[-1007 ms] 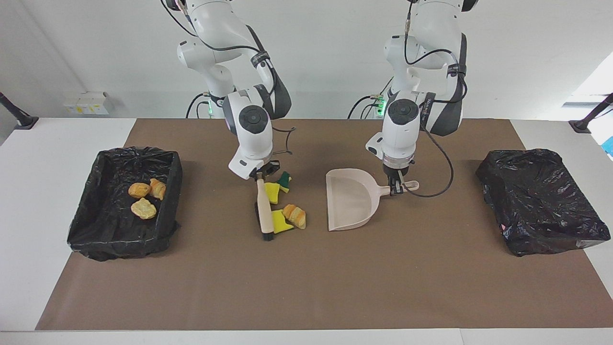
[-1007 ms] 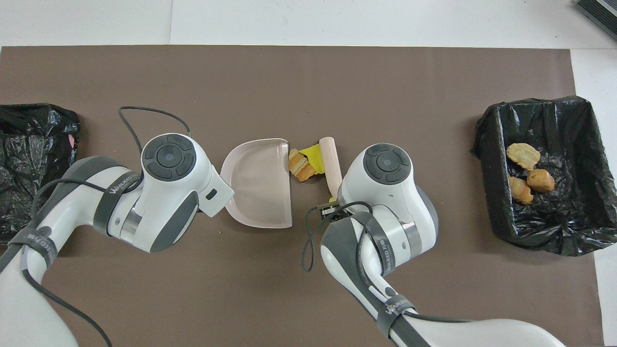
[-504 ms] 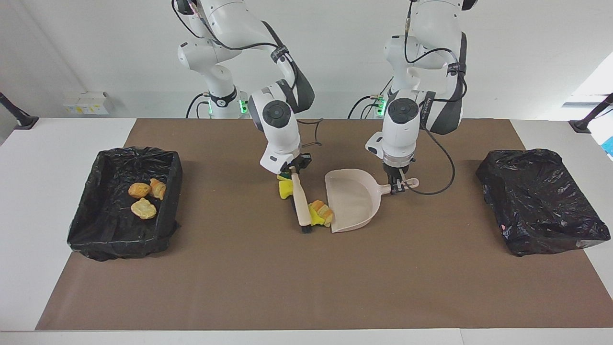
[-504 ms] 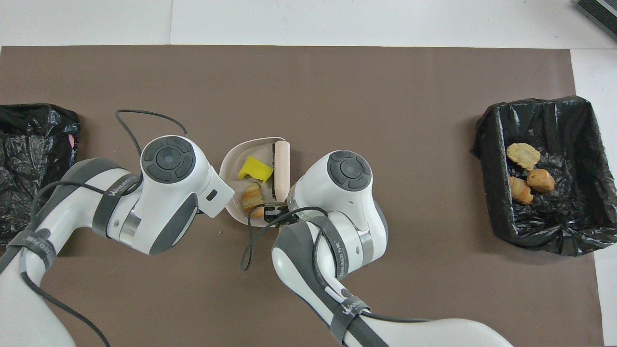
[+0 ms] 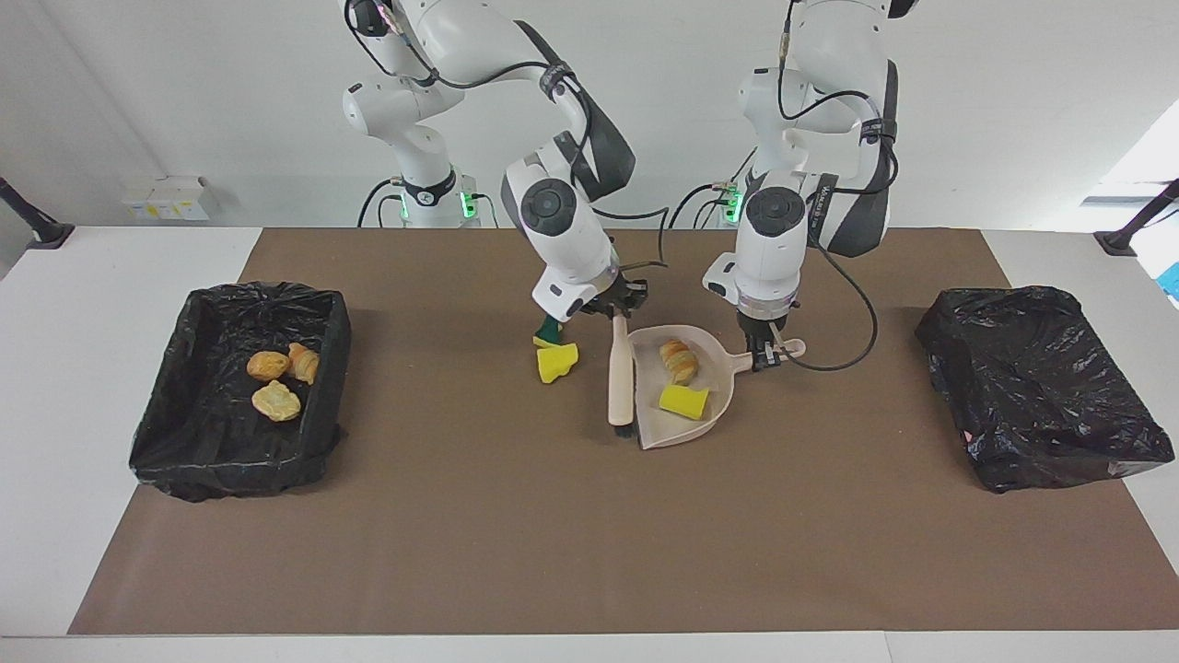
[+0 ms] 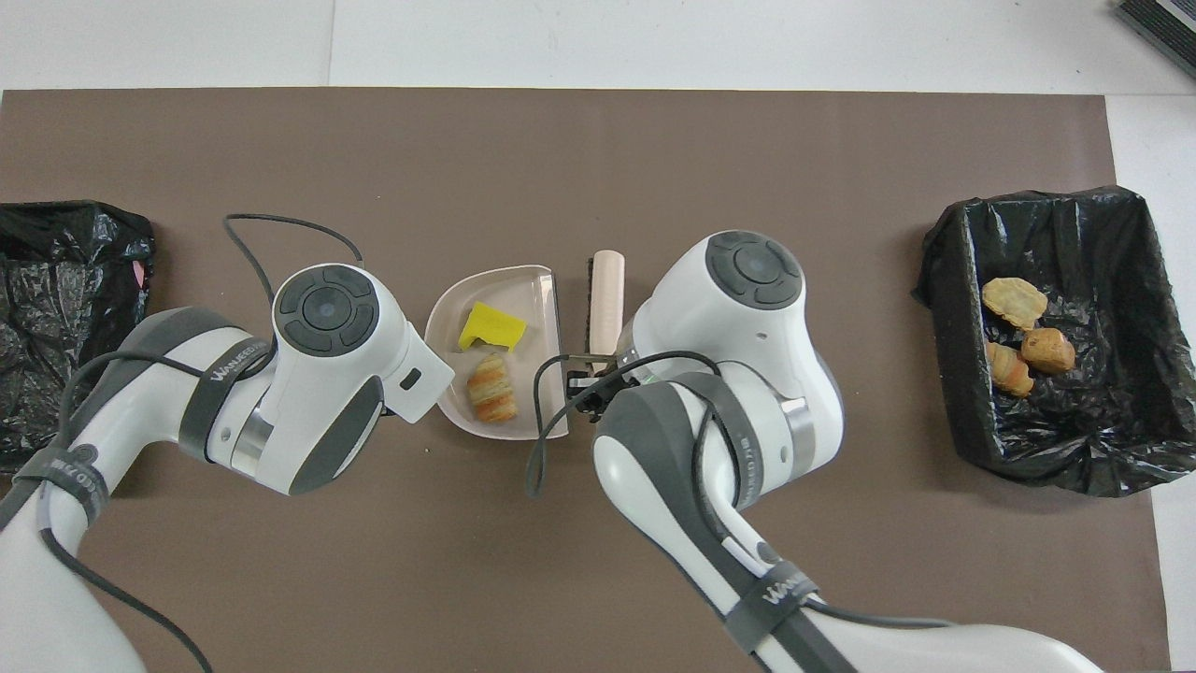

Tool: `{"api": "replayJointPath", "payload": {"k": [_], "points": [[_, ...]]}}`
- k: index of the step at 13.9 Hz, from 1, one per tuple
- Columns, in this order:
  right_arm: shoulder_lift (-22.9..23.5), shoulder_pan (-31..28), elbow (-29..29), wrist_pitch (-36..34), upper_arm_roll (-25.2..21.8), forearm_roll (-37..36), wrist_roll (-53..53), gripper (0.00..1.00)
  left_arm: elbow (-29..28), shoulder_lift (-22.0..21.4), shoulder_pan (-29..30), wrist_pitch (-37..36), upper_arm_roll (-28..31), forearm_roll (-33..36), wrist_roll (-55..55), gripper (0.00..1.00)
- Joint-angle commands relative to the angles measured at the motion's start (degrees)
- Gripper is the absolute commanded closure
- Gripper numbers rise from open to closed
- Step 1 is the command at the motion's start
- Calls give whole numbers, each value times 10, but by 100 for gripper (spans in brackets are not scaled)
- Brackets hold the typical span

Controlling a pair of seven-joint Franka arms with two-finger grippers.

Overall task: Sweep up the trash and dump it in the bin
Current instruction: 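Sweep the remaining sponge pieces into the dustpan with the right gripper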

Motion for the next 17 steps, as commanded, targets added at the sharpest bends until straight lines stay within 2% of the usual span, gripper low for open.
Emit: {"api": "replayJointPath", "payload": {"k": [1,4,7,10,12,13,14,17], "points": [[-43,-36,-15,-67,5,-42,77,100,-25,-17,-9,7,5,15,-17,100],[-72,-37,-55,-101,8,-72,203,100,-33,-24,-14,6,5,15,-15,100],[-128,-23,-142,-98,11,-71,308,100,-39,-27,-17,6,5,16,-14,100],[-186,-8,-241,-63,12,-65,362,100,-43,-32,-26,6,5,50,-15,100],[-245,12,-348,19,12,-61,368,100,-45,-32,-29,7,5,56,-15,100],[-254,24,-378,49,12,-61,367,100,-45,-33,-30,7,5,60,-16,100],[-246,38,-383,73,12,-61,368,100,-47,-33,-32,7,5,60,-16,100],[-195,64,-383,146,12,-58,372,100,-55,-39,-32,13,5,60,-16,100]]}}
